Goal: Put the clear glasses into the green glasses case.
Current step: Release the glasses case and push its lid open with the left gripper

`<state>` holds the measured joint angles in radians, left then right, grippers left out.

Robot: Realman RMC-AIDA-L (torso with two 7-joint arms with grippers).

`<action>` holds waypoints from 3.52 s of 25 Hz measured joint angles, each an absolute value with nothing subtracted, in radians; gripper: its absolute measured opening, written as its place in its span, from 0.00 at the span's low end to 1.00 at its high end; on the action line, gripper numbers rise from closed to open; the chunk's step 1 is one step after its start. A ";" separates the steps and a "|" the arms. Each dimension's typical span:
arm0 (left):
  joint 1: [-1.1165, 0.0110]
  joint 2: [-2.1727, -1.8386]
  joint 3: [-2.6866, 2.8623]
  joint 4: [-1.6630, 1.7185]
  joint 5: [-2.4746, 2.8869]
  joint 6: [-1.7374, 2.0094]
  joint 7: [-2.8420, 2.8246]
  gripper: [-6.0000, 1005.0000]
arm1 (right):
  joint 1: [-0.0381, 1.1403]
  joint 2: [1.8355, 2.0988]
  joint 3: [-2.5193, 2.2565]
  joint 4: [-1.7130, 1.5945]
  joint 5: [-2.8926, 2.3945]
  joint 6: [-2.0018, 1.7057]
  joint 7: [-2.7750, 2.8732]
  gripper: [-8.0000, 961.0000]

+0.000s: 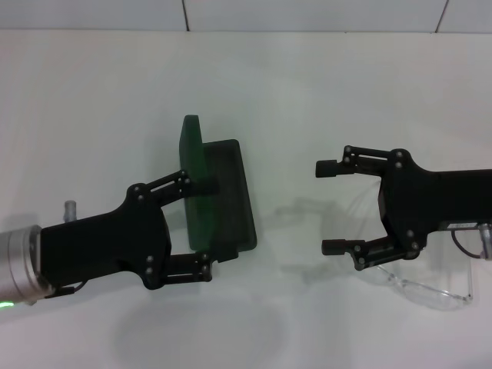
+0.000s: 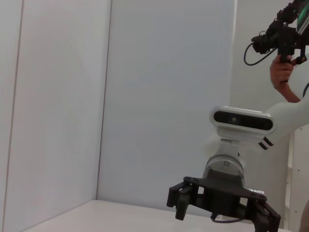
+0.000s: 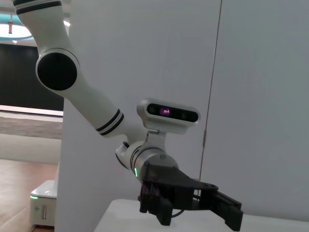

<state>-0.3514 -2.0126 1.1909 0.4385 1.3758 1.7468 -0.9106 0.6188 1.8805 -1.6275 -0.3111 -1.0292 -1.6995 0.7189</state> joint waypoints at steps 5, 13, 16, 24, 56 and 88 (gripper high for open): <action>-0.350 -2.013 1.191 0.437 1.380 1.745 -0.908 0.87 | 0.620 1.881 -1.627 -0.311 -1.030 -1.703 0.724 0.92; -0.346 -2.020 1.167 0.439 1.377 1.738 -0.952 0.87 | 0.607 1.877 -1.598 -0.306 -1.024 -1.709 0.726 0.92; -0.352 -2.004 1.133 0.487 1.403 1.680 -1.125 0.87 | 0.585 1.880 -1.529 -0.307 -1.024 -1.706 0.727 0.92; -0.348 -1.986 1.124 0.837 1.676 1.484 -1.785 0.86 | 0.497 1.891 -1.289 -0.312 -1.026 -1.713 0.730 0.92; -0.519 -2.071 1.083 0.952 2.123 1.306 -2.326 0.85 | 0.508 1.899 -1.283 -0.333 -1.076 -1.697 0.685 0.92; -0.594 -2.077 1.085 0.966 2.232 1.354 -2.442 0.82 | 0.508 1.909 -1.279 -0.348 -1.106 -1.697 0.665 0.92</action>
